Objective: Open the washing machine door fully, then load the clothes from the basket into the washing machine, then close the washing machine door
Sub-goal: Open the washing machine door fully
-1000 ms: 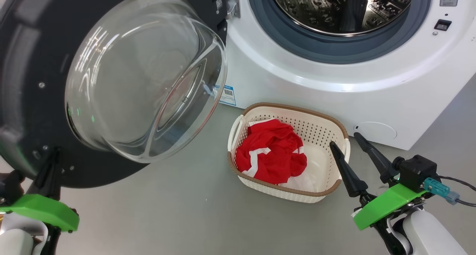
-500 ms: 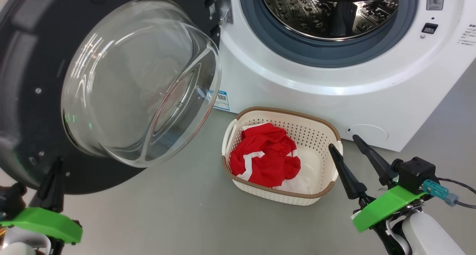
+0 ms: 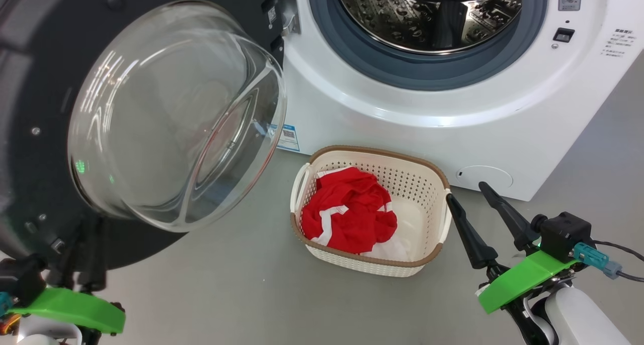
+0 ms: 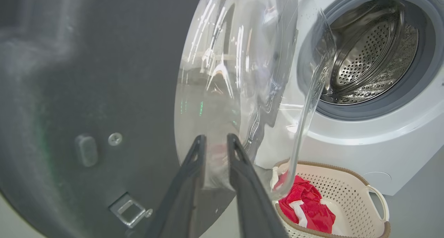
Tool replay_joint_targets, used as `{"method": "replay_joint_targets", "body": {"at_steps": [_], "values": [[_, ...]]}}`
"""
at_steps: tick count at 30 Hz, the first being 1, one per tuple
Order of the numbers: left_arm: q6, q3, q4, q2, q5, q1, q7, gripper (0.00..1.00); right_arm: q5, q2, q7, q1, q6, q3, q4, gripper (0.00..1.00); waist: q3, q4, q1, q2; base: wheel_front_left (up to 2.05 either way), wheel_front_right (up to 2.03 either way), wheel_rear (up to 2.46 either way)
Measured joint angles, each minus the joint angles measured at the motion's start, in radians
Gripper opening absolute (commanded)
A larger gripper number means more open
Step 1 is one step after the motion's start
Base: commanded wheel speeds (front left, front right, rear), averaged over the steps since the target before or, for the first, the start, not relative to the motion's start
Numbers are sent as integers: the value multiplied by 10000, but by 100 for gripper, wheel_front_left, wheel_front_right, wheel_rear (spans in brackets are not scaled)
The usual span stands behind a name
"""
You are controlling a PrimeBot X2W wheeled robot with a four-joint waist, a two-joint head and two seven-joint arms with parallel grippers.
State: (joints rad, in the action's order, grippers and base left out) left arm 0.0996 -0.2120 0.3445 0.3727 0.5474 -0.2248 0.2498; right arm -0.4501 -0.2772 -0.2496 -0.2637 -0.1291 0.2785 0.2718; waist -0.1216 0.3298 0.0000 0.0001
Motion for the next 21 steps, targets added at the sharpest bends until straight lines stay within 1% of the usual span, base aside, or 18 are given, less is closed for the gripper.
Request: {"method": "replay_joint_targets", "body": {"at_steps": [11, 21], "values": [[-383, -81, -1283, -75, -90, 444, -25, 100, -2, 0, -2, 22, 0, -6, -13, 100, 167, -263, -1, 0, 0, 0, 0], [-786, -146, -2343, -75, -90, 830, -209, 100, -2, -4, -2, 29, 0, 6, -98, 100, 271, -750, 0, 0, 0, 0, 0]]}}
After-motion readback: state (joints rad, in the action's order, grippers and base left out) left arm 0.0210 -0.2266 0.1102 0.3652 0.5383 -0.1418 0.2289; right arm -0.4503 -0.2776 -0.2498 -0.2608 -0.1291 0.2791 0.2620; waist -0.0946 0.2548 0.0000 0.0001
